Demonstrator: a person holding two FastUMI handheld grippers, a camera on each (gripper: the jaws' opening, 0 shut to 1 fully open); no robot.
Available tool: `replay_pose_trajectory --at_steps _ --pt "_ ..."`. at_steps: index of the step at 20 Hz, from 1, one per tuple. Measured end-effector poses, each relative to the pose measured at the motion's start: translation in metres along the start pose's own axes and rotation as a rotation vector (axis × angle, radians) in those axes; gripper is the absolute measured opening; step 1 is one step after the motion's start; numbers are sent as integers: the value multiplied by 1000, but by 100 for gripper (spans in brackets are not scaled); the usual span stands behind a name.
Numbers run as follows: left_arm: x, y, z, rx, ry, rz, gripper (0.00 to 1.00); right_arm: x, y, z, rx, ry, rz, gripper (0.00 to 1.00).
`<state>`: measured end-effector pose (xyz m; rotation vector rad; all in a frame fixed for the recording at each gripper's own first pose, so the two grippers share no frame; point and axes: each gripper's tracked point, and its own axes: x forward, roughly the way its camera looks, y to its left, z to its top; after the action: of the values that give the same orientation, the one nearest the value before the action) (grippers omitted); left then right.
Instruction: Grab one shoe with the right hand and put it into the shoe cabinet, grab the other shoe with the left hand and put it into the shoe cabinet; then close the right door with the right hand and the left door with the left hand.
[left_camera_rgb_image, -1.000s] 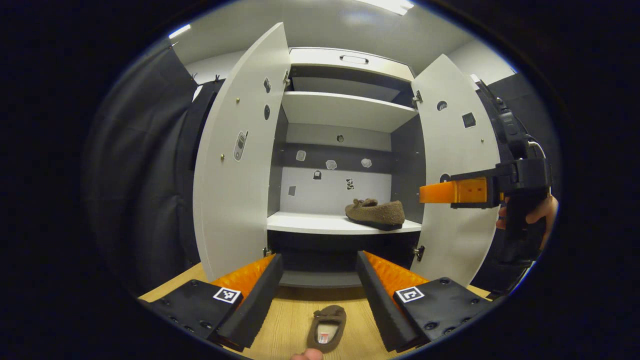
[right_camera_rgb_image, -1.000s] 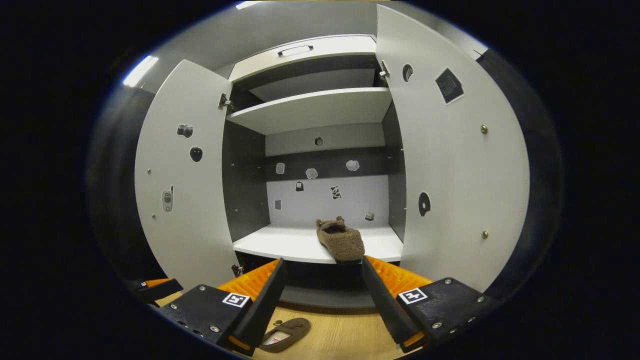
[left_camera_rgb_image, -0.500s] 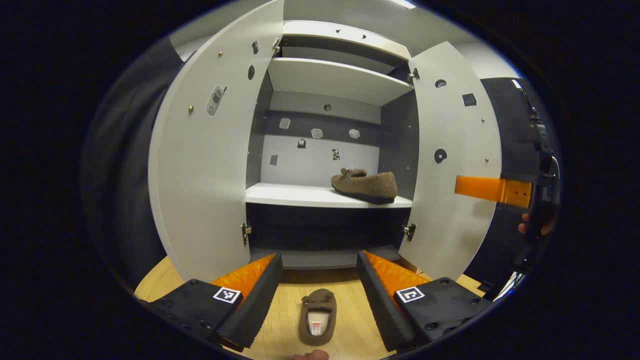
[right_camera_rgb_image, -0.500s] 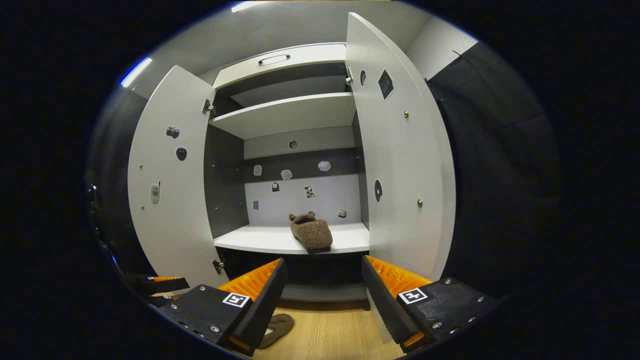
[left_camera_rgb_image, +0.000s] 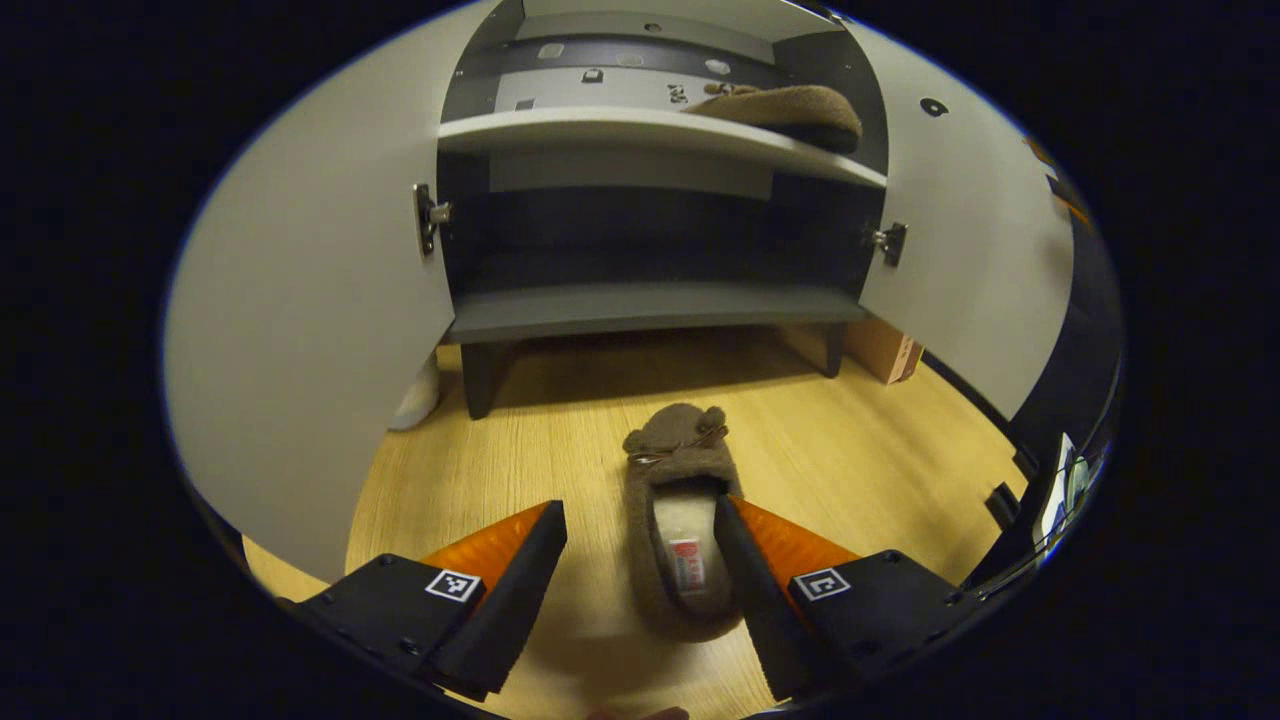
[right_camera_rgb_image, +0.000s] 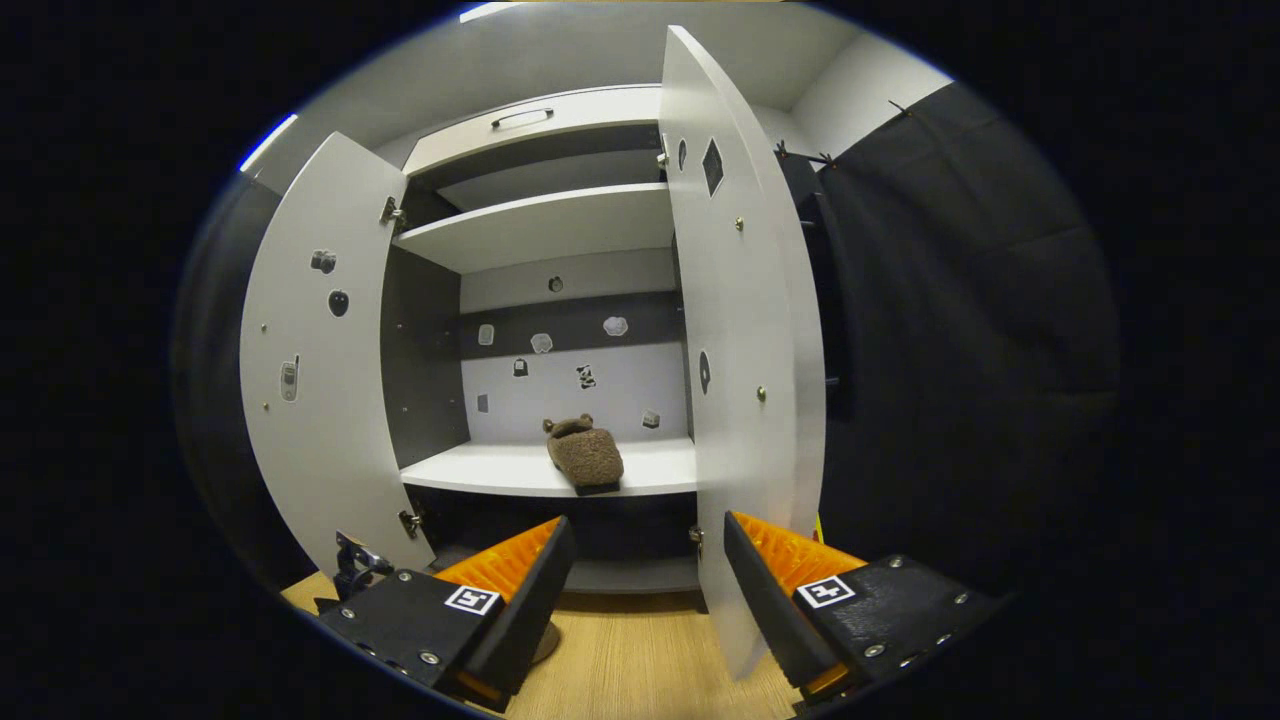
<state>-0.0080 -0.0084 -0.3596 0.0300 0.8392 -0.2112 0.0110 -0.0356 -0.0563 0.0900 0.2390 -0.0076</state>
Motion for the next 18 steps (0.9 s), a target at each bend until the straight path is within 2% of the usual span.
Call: replay_pose_trajectory --at_steps 5,8,12,14,17,18 --pt "52 3 -4 -29 48 -41 98 -4 -7 -4 5 12 -36 92" --pt "85 10 -5 -14 62 -26 98 -4 -6 -6 12 27 -42 92" --pt "101 4 2 -75 12 -39 95 -2 -2 -7 3 22 -44 92" --pt "97 -7 7 -98 -7 -57 79 -1 2 -8 4 20 -33 92" --pt "95 -1 13 -105 -30 -12 38 0 4 -9 -3 26 -26 92" --pt "91 1 13 -114 -35 9 29 1 4 -9 -3 26 -24 92"
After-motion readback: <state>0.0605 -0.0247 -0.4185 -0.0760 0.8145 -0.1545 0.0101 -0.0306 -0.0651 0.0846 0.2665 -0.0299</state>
